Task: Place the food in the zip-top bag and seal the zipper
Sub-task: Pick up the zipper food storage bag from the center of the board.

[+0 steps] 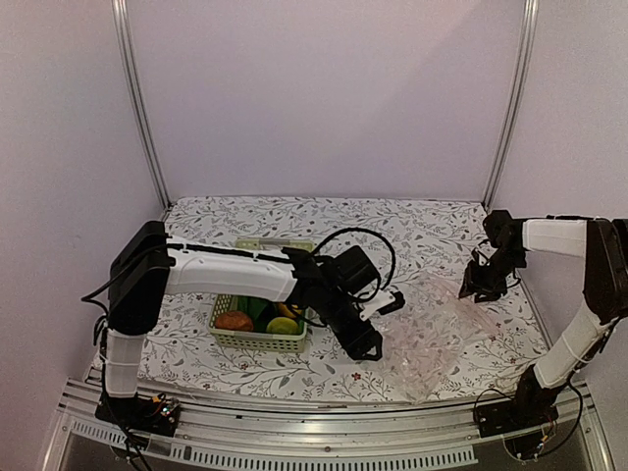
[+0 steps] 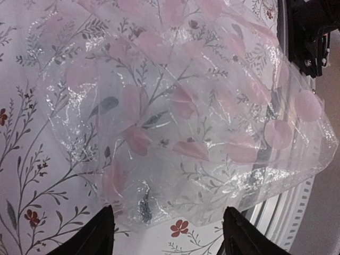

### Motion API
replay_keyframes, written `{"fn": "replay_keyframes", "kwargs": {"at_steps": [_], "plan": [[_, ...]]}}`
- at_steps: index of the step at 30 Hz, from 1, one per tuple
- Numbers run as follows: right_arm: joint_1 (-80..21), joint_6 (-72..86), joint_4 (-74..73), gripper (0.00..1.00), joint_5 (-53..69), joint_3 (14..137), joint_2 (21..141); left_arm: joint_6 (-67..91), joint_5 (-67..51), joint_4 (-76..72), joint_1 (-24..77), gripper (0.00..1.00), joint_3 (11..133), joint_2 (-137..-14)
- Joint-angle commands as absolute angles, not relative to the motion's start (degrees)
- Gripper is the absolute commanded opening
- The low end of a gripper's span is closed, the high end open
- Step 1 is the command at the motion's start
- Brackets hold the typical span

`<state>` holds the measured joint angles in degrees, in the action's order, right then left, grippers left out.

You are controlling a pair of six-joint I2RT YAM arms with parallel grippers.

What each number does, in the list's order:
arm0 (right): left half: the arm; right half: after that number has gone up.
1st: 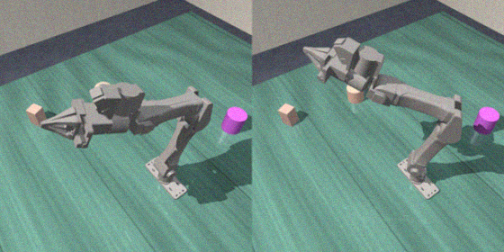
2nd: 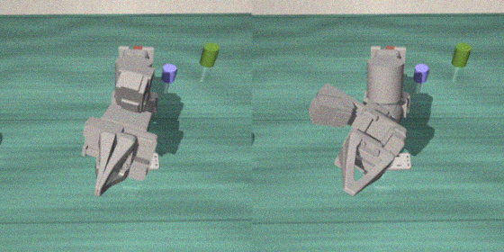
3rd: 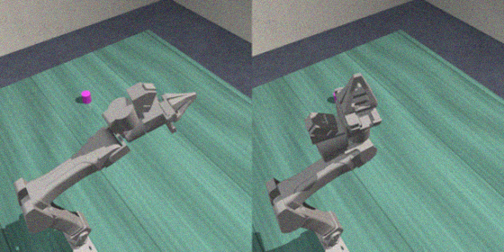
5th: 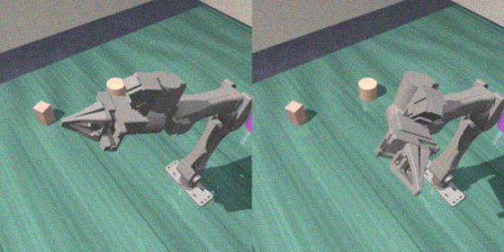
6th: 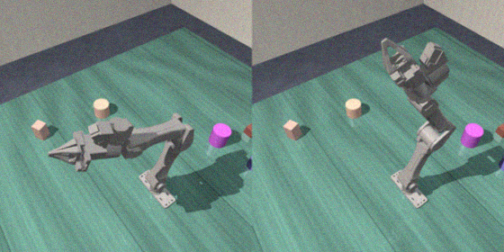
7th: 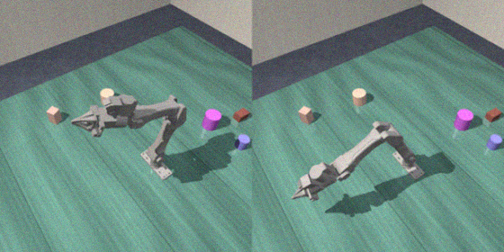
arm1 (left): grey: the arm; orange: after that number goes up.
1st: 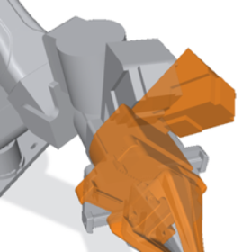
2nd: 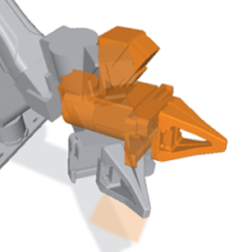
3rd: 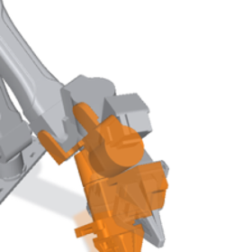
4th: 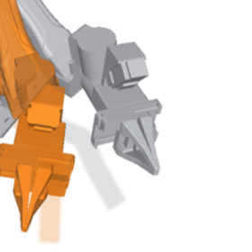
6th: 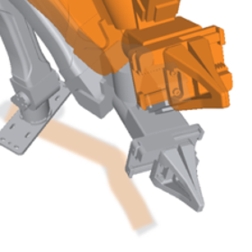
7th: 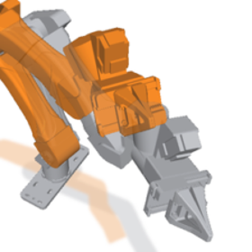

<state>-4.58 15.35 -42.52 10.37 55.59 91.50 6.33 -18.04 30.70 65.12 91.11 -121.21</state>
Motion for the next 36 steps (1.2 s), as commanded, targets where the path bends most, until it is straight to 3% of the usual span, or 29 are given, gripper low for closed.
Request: {"fn": "replay_keyframes", "kwargs": {"at_steps": [1, 4, 11, 17, 23, 30, 31, 32, 36], "plan": [[-4.4, 14.0, -41.4, 0.45, 11.6, 56.9, 95.1, 7.0, -19.2, 30.0, 64.5, 0.69, 91.6, -123.0], [-4.4, 13.4, -41.2, 0.41, 13.5, 57.0, 96.4, 7.6, -18.7, 29.9, 64.1, 0.68, 91.6, -123.9], [-4.4, 14.4, -41.0, 0.16, 20.0, 54.1, 91.8, 9.1, -15.7, 29.7, 63.3, 0.66, 90.9, -125.2], [-4.5, 16.2, -41.4, 0.01, 27.5, 52.6, 86.3, 12.7, -14.7, 26.9, 60.8, 0.65, 89.4, -123.5], [-4.4, 16.0, -44.0, 0.00, 26.4, 56.4, 82.7, 14.2, -13.6, 26.0, 58.6, 0.65, 89.8, -121.9], [-4.5, 15.2, -48.3, 0.00, 8.9, 72.1, 79.3, 14.1, -6.2, 30.0, 57.3, 0.83, 91.7, -115.6], [-4.6, 14.8, -48.4, 0.00, 6.5, 74.2, 79.0, 14.6, -4.7, 30.2, 57.2, 0.94, 91.7, -114.1], [-4.7, 14.7, -48.6, 0.00, 4.3, 76.3, 78.7, 15.1, -4.0, 30.3, 56.9, 0.99, 91.7, -112.5], [-8.6, 12.2, -49.8, 0.00, -6.3, 84.7, 78.8, 15.8, -2.3, 29.5, 55.5, 1.00, 91.4, -107.5]]}}
